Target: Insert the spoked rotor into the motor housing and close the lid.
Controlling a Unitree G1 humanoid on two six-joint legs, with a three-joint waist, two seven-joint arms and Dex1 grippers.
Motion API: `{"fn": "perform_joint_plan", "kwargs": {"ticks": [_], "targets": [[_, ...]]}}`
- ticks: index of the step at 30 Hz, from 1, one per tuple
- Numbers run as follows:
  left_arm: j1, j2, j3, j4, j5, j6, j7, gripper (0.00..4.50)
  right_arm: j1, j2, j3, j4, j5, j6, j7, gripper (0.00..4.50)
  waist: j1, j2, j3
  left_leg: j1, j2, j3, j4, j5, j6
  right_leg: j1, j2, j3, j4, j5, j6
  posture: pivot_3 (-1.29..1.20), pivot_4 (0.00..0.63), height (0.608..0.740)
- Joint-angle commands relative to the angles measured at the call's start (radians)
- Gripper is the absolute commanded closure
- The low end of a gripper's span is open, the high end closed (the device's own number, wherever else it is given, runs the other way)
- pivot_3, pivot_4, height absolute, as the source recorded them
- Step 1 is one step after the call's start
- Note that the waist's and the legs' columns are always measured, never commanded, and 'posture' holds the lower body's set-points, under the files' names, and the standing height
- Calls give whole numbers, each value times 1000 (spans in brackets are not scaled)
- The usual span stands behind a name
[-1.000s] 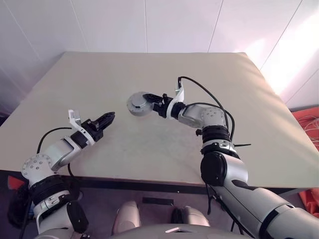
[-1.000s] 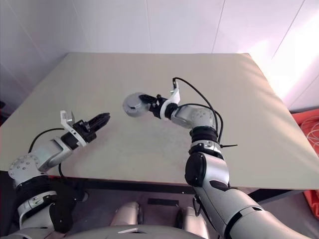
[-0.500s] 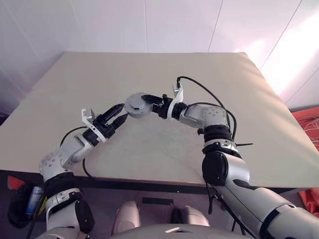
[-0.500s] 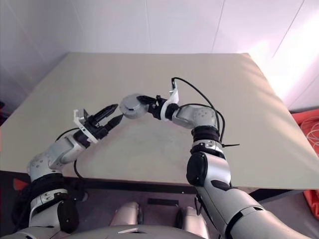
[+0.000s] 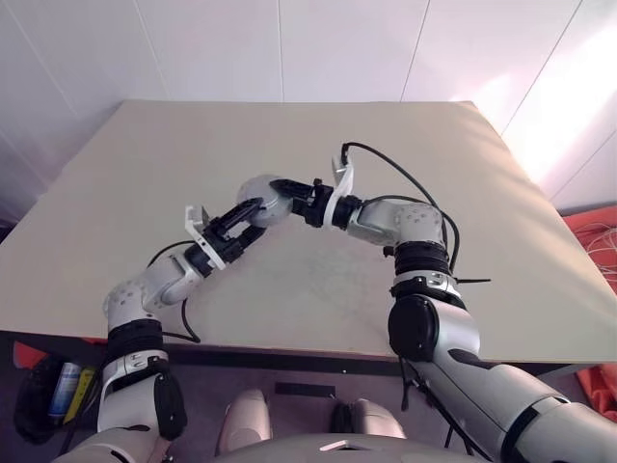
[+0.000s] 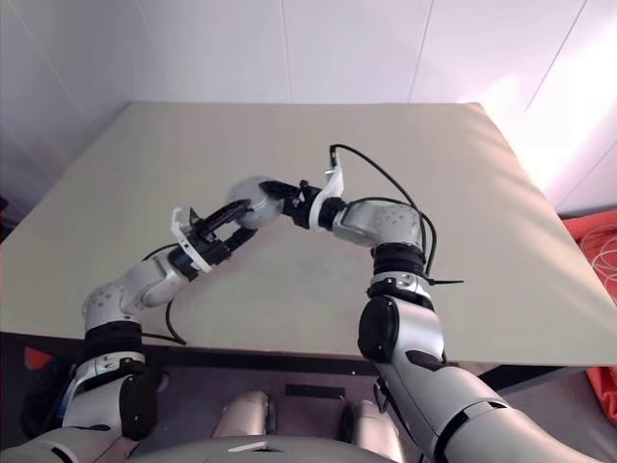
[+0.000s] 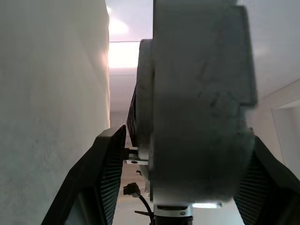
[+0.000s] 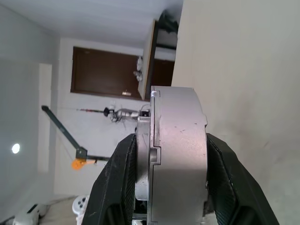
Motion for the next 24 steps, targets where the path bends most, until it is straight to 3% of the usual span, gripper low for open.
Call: {"fn": "perform_joint_plan", "kwargs": {"ticks": [1, 23, 24], "targets": [[3, 33, -4, 22, 45, -3, -45, 1327, -31, -1, -15, -47, 65, 0, 16, 2469, 1, 0, 0, 0, 0, 0, 0, 0, 0, 0, 0, 0, 0, 0, 0, 0, 0, 740], [-18, 25, 45, 7, 114, -94, -120, 1327, -27, 1, 7, -49, 55, -15, 19, 2469, 1, 0, 0, 0, 0, 0, 1, 0, 0, 0, 0, 0, 0, 0, 0, 0, 0, 740], [-19, 23, 46, 6, 115, -97, -117, 1501, -26, 1, 8, -50, 55, -16, 18, 2469, 1, 0, 0, 0, 0, 0, 1, 0, 0, 0, 0, 0, 0, 0, 0, 0, 0, 740]]}}
